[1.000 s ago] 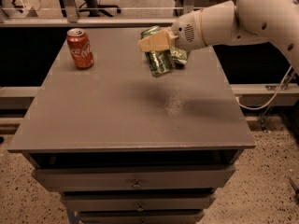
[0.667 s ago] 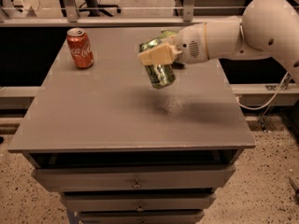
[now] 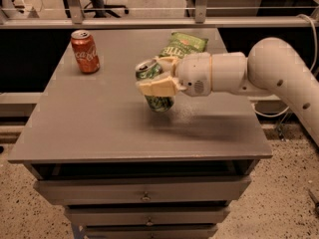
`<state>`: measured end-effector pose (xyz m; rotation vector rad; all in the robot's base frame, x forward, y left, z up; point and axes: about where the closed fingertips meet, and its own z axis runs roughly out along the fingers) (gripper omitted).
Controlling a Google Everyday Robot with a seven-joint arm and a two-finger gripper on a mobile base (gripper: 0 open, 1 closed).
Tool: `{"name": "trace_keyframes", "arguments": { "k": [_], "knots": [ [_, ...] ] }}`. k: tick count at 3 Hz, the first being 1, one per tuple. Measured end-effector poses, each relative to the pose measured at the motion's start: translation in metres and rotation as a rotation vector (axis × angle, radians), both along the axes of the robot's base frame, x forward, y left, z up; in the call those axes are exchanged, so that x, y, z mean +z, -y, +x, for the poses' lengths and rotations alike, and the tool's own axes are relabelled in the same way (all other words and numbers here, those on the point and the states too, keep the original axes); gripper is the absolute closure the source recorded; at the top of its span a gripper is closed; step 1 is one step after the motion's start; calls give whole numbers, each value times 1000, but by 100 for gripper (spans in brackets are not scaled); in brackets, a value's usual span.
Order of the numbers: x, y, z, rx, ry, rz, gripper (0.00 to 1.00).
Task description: Place green can upright
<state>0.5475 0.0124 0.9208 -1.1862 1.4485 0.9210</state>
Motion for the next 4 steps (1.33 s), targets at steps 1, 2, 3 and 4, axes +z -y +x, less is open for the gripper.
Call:
{"name": "trace_keyframes", "arguments": {
  "k": [1,2,3,4],
  "knots": [
    [-6,-5,-6,33,125,70,100],
    [-11,-1,-10,38,184,117,100],
    [-18,3,-12,36,181,131,83],
    [-26,14,-14,19,161,128,51]
  ]
}}
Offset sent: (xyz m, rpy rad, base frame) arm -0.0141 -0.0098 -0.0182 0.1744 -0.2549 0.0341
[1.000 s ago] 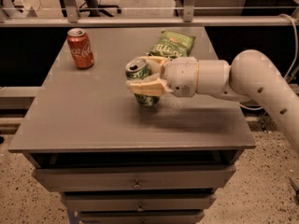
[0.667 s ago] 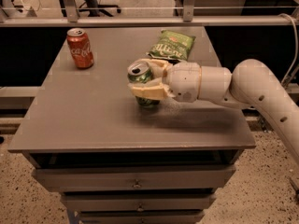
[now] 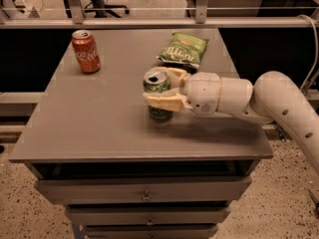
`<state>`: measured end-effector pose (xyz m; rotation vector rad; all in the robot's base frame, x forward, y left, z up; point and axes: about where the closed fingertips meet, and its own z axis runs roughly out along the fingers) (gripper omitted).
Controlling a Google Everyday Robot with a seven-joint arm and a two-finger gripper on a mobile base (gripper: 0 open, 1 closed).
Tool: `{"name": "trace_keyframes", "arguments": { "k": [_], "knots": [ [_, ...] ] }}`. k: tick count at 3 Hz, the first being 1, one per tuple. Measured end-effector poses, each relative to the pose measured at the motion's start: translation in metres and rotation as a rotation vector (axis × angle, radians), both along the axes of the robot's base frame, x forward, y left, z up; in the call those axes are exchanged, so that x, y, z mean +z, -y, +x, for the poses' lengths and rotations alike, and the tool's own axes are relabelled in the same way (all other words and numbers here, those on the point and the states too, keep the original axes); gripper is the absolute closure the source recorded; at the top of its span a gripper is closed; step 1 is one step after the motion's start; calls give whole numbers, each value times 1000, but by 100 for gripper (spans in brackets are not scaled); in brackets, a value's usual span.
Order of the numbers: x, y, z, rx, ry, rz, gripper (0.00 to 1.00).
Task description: Place green can upright
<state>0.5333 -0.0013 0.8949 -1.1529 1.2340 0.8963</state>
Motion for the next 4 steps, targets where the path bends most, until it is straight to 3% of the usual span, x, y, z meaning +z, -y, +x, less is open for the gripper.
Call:
{"name": "trace_keyframes", "arguments": {
  "k": [2,3,4],
  "knots": [
    [-3,6,-2,-9,-8,-5,5],
    [5,24,-6,-21,-8,-61,0],
    [36,65,-6,-77,20,-159,0]
  ]
}}
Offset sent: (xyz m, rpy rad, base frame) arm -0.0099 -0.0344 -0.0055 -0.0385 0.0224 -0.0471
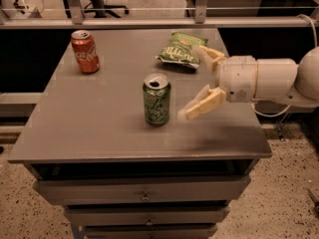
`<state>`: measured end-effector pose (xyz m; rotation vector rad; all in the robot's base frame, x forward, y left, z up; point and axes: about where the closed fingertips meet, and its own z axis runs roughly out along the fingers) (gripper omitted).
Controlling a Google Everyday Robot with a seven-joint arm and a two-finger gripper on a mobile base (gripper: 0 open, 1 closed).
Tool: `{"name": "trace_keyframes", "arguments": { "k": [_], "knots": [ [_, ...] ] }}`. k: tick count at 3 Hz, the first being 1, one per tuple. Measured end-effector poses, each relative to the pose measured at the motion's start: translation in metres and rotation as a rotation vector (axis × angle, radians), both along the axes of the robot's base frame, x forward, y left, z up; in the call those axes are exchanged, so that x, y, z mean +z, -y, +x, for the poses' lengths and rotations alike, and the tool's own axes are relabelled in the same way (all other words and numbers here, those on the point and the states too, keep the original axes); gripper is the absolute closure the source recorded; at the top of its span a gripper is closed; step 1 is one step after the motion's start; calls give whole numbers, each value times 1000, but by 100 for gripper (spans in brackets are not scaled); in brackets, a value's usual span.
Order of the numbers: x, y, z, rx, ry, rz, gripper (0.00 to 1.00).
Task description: Place green can upright
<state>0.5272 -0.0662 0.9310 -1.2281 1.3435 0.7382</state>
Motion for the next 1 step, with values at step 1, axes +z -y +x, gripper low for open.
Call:
{"name": "trace_keyframes", "arguments": {
  "k": [1],
  "knots": [
    [7,0,0,3,10,1,0]
  ]
}}
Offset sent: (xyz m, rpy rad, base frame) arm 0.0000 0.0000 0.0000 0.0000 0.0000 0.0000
